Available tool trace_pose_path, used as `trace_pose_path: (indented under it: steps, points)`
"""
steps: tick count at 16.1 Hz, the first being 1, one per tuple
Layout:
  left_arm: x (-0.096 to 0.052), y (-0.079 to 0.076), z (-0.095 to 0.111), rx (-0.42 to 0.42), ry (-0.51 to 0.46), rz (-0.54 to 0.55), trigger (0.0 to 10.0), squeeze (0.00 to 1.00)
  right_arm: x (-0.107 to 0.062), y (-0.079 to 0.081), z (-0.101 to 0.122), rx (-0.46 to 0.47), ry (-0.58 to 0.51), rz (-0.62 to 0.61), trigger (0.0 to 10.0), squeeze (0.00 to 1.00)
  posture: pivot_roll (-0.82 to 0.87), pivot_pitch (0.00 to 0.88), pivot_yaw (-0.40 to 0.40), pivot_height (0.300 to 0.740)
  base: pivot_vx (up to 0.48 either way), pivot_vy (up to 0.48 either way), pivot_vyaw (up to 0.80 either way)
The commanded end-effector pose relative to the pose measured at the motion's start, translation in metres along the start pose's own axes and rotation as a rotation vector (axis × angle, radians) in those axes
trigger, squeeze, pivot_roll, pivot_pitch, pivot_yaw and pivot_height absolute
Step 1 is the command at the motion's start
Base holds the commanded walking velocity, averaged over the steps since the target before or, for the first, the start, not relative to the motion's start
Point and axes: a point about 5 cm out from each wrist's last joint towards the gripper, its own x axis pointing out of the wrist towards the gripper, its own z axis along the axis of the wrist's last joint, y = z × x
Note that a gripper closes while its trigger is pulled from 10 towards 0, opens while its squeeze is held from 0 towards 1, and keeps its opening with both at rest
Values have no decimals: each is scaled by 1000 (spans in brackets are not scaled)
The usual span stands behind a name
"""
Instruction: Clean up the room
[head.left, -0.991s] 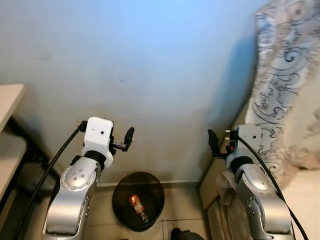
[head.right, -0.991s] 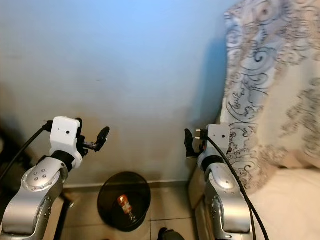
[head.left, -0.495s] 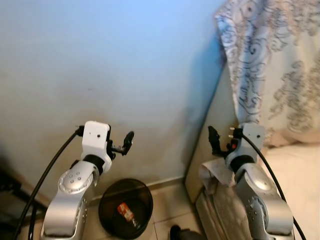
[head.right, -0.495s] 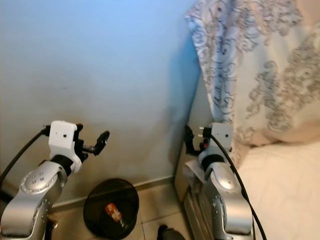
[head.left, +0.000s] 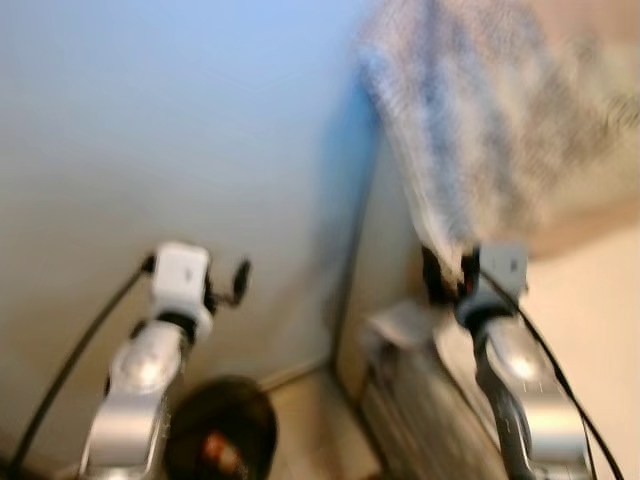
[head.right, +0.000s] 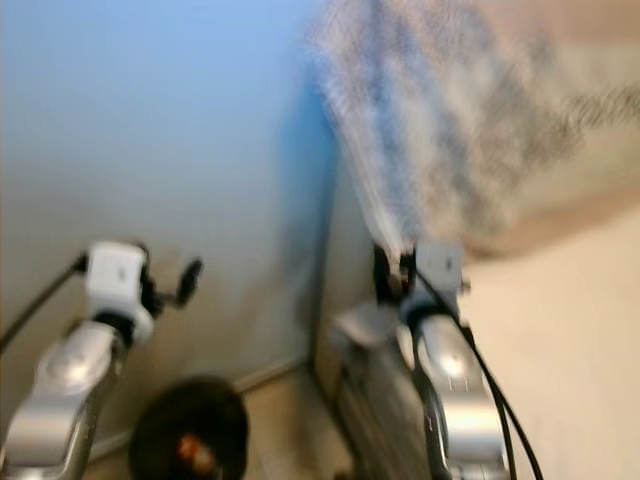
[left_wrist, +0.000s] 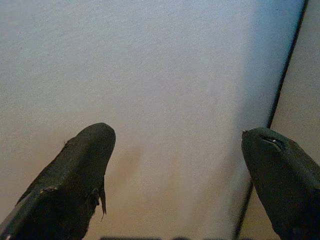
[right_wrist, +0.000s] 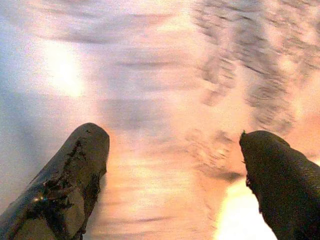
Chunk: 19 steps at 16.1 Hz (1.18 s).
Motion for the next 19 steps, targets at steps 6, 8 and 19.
trace_pose_path:
  steps: [6,8,19]
  points:
    - [4,2,15,-24,-61,96,10000,0,-1,-3,-7,46,17,-13,10000,1000,126,0,14,740,0,0,-751]
    - [4,-1,21,-57,-72,88,10000,0,-1,-5,-7,41,16,-39,10000,1000,126,0,14,740,0,0,-750]
    - [4,-3,26,-50,-129,94,10000,0,2,-9,0,34,-41,-73,10000,1000,116,0,6,740,0,0,-770]
